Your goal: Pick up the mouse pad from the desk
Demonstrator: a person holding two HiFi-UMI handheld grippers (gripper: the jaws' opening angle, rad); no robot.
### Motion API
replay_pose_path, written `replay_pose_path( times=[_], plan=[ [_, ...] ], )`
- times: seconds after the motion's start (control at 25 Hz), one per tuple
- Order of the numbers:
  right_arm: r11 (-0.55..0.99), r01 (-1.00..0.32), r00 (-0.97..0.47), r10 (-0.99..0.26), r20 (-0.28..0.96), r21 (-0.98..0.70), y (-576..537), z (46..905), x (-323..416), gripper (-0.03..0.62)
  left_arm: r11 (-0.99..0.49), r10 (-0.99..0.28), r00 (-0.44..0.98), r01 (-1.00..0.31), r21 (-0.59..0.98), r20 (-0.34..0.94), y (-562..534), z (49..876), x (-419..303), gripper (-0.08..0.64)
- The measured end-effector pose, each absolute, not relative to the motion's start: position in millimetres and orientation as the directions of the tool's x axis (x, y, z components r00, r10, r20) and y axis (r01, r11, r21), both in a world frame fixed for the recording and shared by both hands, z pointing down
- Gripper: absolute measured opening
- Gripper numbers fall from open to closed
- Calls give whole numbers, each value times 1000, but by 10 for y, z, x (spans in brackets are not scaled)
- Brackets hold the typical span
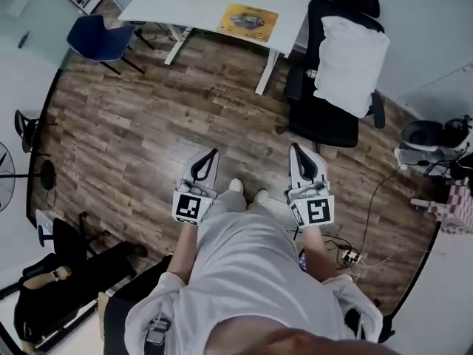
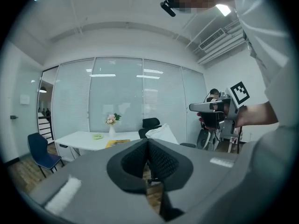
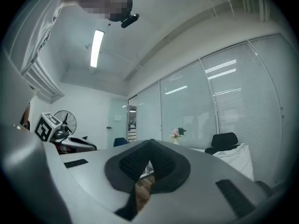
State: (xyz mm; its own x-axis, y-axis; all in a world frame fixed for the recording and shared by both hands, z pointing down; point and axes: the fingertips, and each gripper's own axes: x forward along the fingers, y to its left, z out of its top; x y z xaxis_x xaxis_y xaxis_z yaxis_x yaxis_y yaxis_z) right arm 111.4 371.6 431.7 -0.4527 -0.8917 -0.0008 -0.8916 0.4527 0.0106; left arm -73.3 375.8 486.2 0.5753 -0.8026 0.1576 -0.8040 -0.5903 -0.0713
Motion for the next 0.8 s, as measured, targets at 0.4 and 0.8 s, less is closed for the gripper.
replay_pose_path(
  times=[0.4,0.8],
  plan=[
    [481,-876,-476,-874,100,29,3920,4389,525,-3,-692,-712,692,-720,45,118,3833,4955,-734,-14],
    [467,-881,-455,-881,132,77,3729,4292,285,-2,-703,-705,704,-710,45,89,3558,4942,-1038,-14]
  ],
)
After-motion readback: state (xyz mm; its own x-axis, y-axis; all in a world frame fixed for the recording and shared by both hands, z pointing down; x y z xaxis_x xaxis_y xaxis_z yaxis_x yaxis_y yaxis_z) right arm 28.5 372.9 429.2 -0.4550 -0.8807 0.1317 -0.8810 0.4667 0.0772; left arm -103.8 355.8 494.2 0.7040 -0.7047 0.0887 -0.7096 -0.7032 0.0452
